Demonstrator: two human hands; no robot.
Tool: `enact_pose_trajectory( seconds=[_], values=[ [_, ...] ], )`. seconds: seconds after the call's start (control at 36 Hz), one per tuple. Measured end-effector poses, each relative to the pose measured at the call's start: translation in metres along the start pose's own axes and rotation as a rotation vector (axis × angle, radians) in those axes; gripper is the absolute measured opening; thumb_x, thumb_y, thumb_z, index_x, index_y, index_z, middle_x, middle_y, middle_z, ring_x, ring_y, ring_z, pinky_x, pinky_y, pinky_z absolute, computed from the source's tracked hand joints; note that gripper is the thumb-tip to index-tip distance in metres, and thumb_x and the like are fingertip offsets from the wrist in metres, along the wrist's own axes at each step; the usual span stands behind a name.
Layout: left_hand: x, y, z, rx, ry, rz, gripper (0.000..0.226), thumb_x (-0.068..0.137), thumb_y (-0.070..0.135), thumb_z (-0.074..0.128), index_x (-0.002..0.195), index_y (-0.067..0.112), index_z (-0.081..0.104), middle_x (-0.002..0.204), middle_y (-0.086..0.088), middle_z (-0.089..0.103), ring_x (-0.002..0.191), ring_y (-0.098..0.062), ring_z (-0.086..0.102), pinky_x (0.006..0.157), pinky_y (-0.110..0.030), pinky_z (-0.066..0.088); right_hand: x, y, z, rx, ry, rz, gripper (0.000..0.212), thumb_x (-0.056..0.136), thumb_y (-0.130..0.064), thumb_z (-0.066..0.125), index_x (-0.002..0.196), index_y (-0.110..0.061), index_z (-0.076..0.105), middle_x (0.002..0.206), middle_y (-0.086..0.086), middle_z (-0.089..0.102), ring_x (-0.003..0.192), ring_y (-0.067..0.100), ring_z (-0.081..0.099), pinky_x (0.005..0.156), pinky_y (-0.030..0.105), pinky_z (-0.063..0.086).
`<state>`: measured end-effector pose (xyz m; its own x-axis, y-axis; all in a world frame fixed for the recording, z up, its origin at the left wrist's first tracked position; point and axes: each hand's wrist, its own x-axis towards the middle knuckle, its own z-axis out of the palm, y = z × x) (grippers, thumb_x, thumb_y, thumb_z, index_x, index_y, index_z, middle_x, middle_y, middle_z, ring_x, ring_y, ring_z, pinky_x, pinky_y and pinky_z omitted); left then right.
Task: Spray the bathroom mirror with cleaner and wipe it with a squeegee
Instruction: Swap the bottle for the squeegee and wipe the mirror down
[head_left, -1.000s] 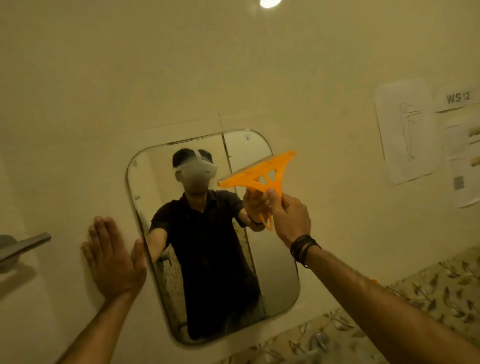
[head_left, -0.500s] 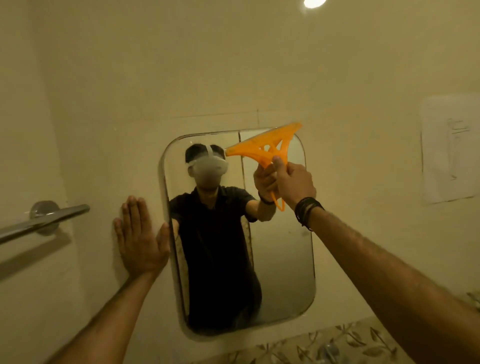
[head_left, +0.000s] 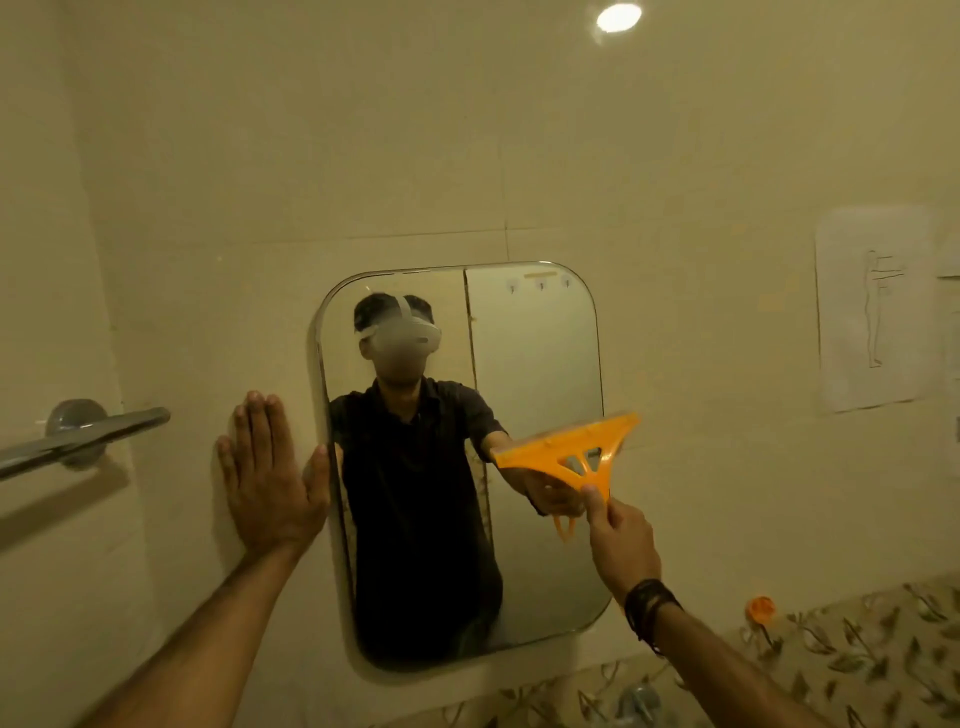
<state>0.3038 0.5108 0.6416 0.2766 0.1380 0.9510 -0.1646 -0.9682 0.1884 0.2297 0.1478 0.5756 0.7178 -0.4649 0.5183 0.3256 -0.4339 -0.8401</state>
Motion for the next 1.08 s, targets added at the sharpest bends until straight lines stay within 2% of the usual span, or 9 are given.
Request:
enact_pose_trajectory(
  seconds=[0.25, 0.33, 0.42, 0.5, 0.58, 0.75, 0.83, 0.97, 1.08],
  values=[
    [0.000, -0.001, -0.001, -0.035, -0.029, -0.011, 0.082, 0.101, 0.057, 0.020, 0.164, 0.006, 0.011, 0.173, -0.012, 0.006, 0.161, -0.030, 0.007, 0.129, -0.054, 0.007, 0.022, -0.080, -0.005, 0.119, 0.133, -0.130, 0.053, 0.096, -0.054, 0.044, 0.053, -0.023, 0.042, 0.048, -0.009, 0.038, 0.047, 0.010, 0.034, 0.051, 0.030, 0.026],
    [0.000, -0.001, 0.000, -0.031, -0.020, -0.005, 0.082, 0.102, 0.059, 0.017, 0.164, 0.005, 0.012, 0.173, -0.013, 0.009, 0.160, -0.032, 0.010, 0.129, -0.056, 0.010, 0.038, -0.124, 0.003, 0.109, 0.058, -0.206, 0.053, 0.096, -0.057, 0.041, 0.061, -0.021, 0.055, 0.055, -0.005, 0.051, 0.051, 0.013, 0.045, 0.051, 0.033, 0.035],
    [0.000, -0.001, -0.001, -0.032, -0.017, -0.001, 0.084, 0.102, 0.061, 0.013, 0.164, 0.005, 0.013, 0.172, -0.013, 0.011, 0.160, -0.031, 0.010, 0.129, -0.055, 0.010, 0.052, -0.156, 0.015, 0.045, -0.044, -0.268, 0.070, 0.088, -0.072, 0.030, 0.076, -0.014, 0.066, 0.071, 0.007, 0.069, 0.065, 0.027, 0.065, 0.062, 0.043, 0.055],
    [0.000, -0.001, 0.000, -0.034, -0.001, 0.004, 0.082, 0.102, 0.059, 0.017, 0.164, 0.005, 0.016, 0.172, -0.014, 0.013, 0.160, -0.032, 0.012, 0.129, -0.055, 0.010, 0.061, -0.169, 0.028, -0.073, -0.077, -0.293, 0.062, 0.093, -0.067, 0.032, 0.077, -0.017, 0.065, 0.075, 0.006, 0.071, 0.069, 0.024, 0.067, 0.066, 0.039, 0.056],
    [-0.001, -0.001, 0.001, -0.024, 0.015, 0.006, 0.080, 0.101, 0.055, 0.023, 0.164, 0.006, 0.016, 0.172, -0.014, 0.013, 0.160, -0.031, 0.012, 0.129, -0.054, 0.010, 0.063, -0.158, 0.036, -0.111, -0.090, -0.291, 0.055, 0.096, -0.063, 0.032, 0.073, -0.020, 0.059, 0.070, 0.005, 0.067, 0.063, 0.021, 0.064, 0.057, 0.033, 0.049],
    [-0.001, -0.003, 0.003, -0.010, 0.017, 0.000, 0.080, 0.101, 0.052, 0.027, 0.164, 0.006, 0.013, 0.173, -0.013, 0.010, 0.160, -0.030, 0.009, 0.130, -0.050, 0.006, 0.041, -0.081, 0.041, -0.097, -0.126, -0.241, 0.051, 0.095, -0.065, 0.030, 0.087, -0.025, 0.062, 0.068, -0.004, 0.064, 0.057, 0.009, 0.059, 0.049, 0.027, 0.045],
    [-0.001, -0.003, 0.005, 0.001, 0.029, -0.002, 0.079, 0.101, 0.051, 0.028, 0.164, 0.007, 0.013, 0.173, -0.012, 0.011, 0.160, -0.030, 0.011, 0.130, -0.050, 0.007, 0.012, -0.042, 0.034, -0.078, -0.142, -0.220, 0.038, 0.098, -0.054, 0.036, 0.079, -0.028, 0.056, 0.059, -0.006, 0.054, 0.048, 0.001, 0.051, 0.043, 0.013, 0.034],
    [-0.001, -0.002, 0.003, 0.000, 0.020, -0.002, 0.079, 0.100, 0.051, 0.028, 0.165, 0.008, 0.010, 0.173, -0.012, 0.009, 0.161, -0.028, 0.007, 0.130, -0.050, 0.005, -0.030, 0.010, 0.024, -0.157, -0.157, -0.090, 0.053, 0.086, -0.065, 0.027, 0.060, -0.024, 0.048, 0.052, -0.006, 0.044, 0.047, 0.006, 0.040, 0.049, 0.025, 0.031],
    [-0.002, -0.002, 0.003, 0.009, 0.000, 0.000, 0.080, 0.101, 0.052, 0.026, 0.165, 0.009, 0.006, 0.174, -0.011, 0.004, 0.161, -0.028, 0.003, 0.130, -0.054, 0.007, -0.038, 0.024, 0.019, -0.174, -0.129, -0.079, 0.065, 0.081, -0.078, 0.020, 0.056, -0.023, 0.046, 0.049, -0.007, 0.042, 0.045, 0.006, 0.037, 0.049, 0.025, 0.029]
  ],
)
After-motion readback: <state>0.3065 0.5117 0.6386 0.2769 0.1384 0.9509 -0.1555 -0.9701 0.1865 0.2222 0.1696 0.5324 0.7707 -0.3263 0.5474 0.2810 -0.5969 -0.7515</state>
